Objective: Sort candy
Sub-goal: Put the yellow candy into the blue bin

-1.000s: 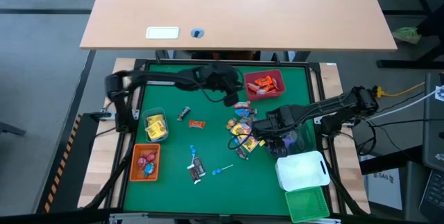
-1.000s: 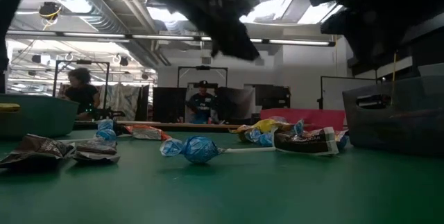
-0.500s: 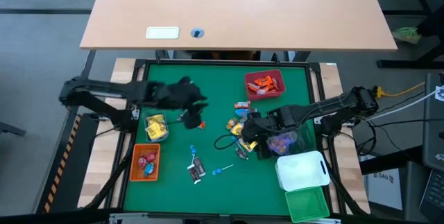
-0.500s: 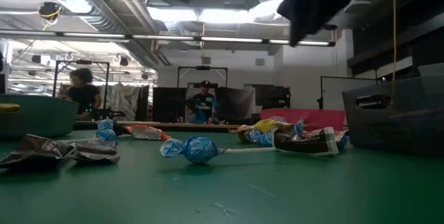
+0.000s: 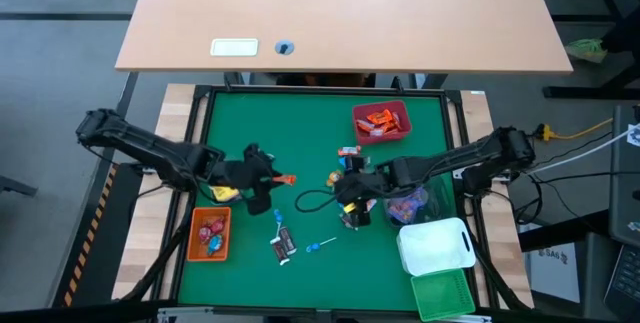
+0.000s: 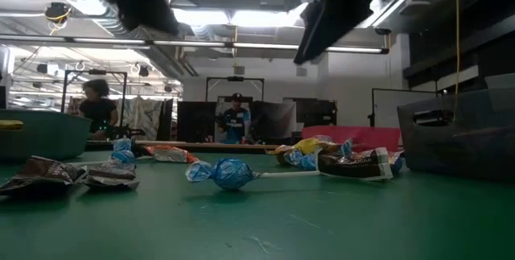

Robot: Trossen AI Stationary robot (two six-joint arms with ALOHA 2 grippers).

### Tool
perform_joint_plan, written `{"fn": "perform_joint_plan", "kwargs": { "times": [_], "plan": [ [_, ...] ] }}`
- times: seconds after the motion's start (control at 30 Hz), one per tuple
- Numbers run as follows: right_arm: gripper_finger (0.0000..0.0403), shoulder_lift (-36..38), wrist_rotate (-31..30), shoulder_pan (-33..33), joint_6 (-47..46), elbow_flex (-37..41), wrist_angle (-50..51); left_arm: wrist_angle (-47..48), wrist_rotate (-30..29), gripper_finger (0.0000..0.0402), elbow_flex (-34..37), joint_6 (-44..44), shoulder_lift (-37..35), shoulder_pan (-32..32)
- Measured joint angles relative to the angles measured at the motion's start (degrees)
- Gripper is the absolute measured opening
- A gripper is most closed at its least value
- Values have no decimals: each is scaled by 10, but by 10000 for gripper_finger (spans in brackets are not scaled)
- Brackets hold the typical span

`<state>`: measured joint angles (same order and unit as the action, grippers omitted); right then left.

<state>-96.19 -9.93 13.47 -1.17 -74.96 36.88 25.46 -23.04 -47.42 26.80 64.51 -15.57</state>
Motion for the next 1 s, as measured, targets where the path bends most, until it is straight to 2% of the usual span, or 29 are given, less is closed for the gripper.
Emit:
{"fn": "perform_joint_plan", "kwargs": {
  "times": [0.3,0.47,0.67,0.8,1.0],
  "plan": [
    [216,-84,-46,0,0,1,4,1,3,98,21,28,0,0],
    [216,-117,-51,0,0,1,6,0,3,98,21,27,0,0],
    [216,-134,-54,0,0,1,7,1,4,98,21,27,0,0],
    [216,-134,-88,0,-1,1,16,-1,4,98,21,27,0,0],
    [216,-134,-100,-1,-11,1,62,-3,4,98,21,27,0,0]
  ]
}}
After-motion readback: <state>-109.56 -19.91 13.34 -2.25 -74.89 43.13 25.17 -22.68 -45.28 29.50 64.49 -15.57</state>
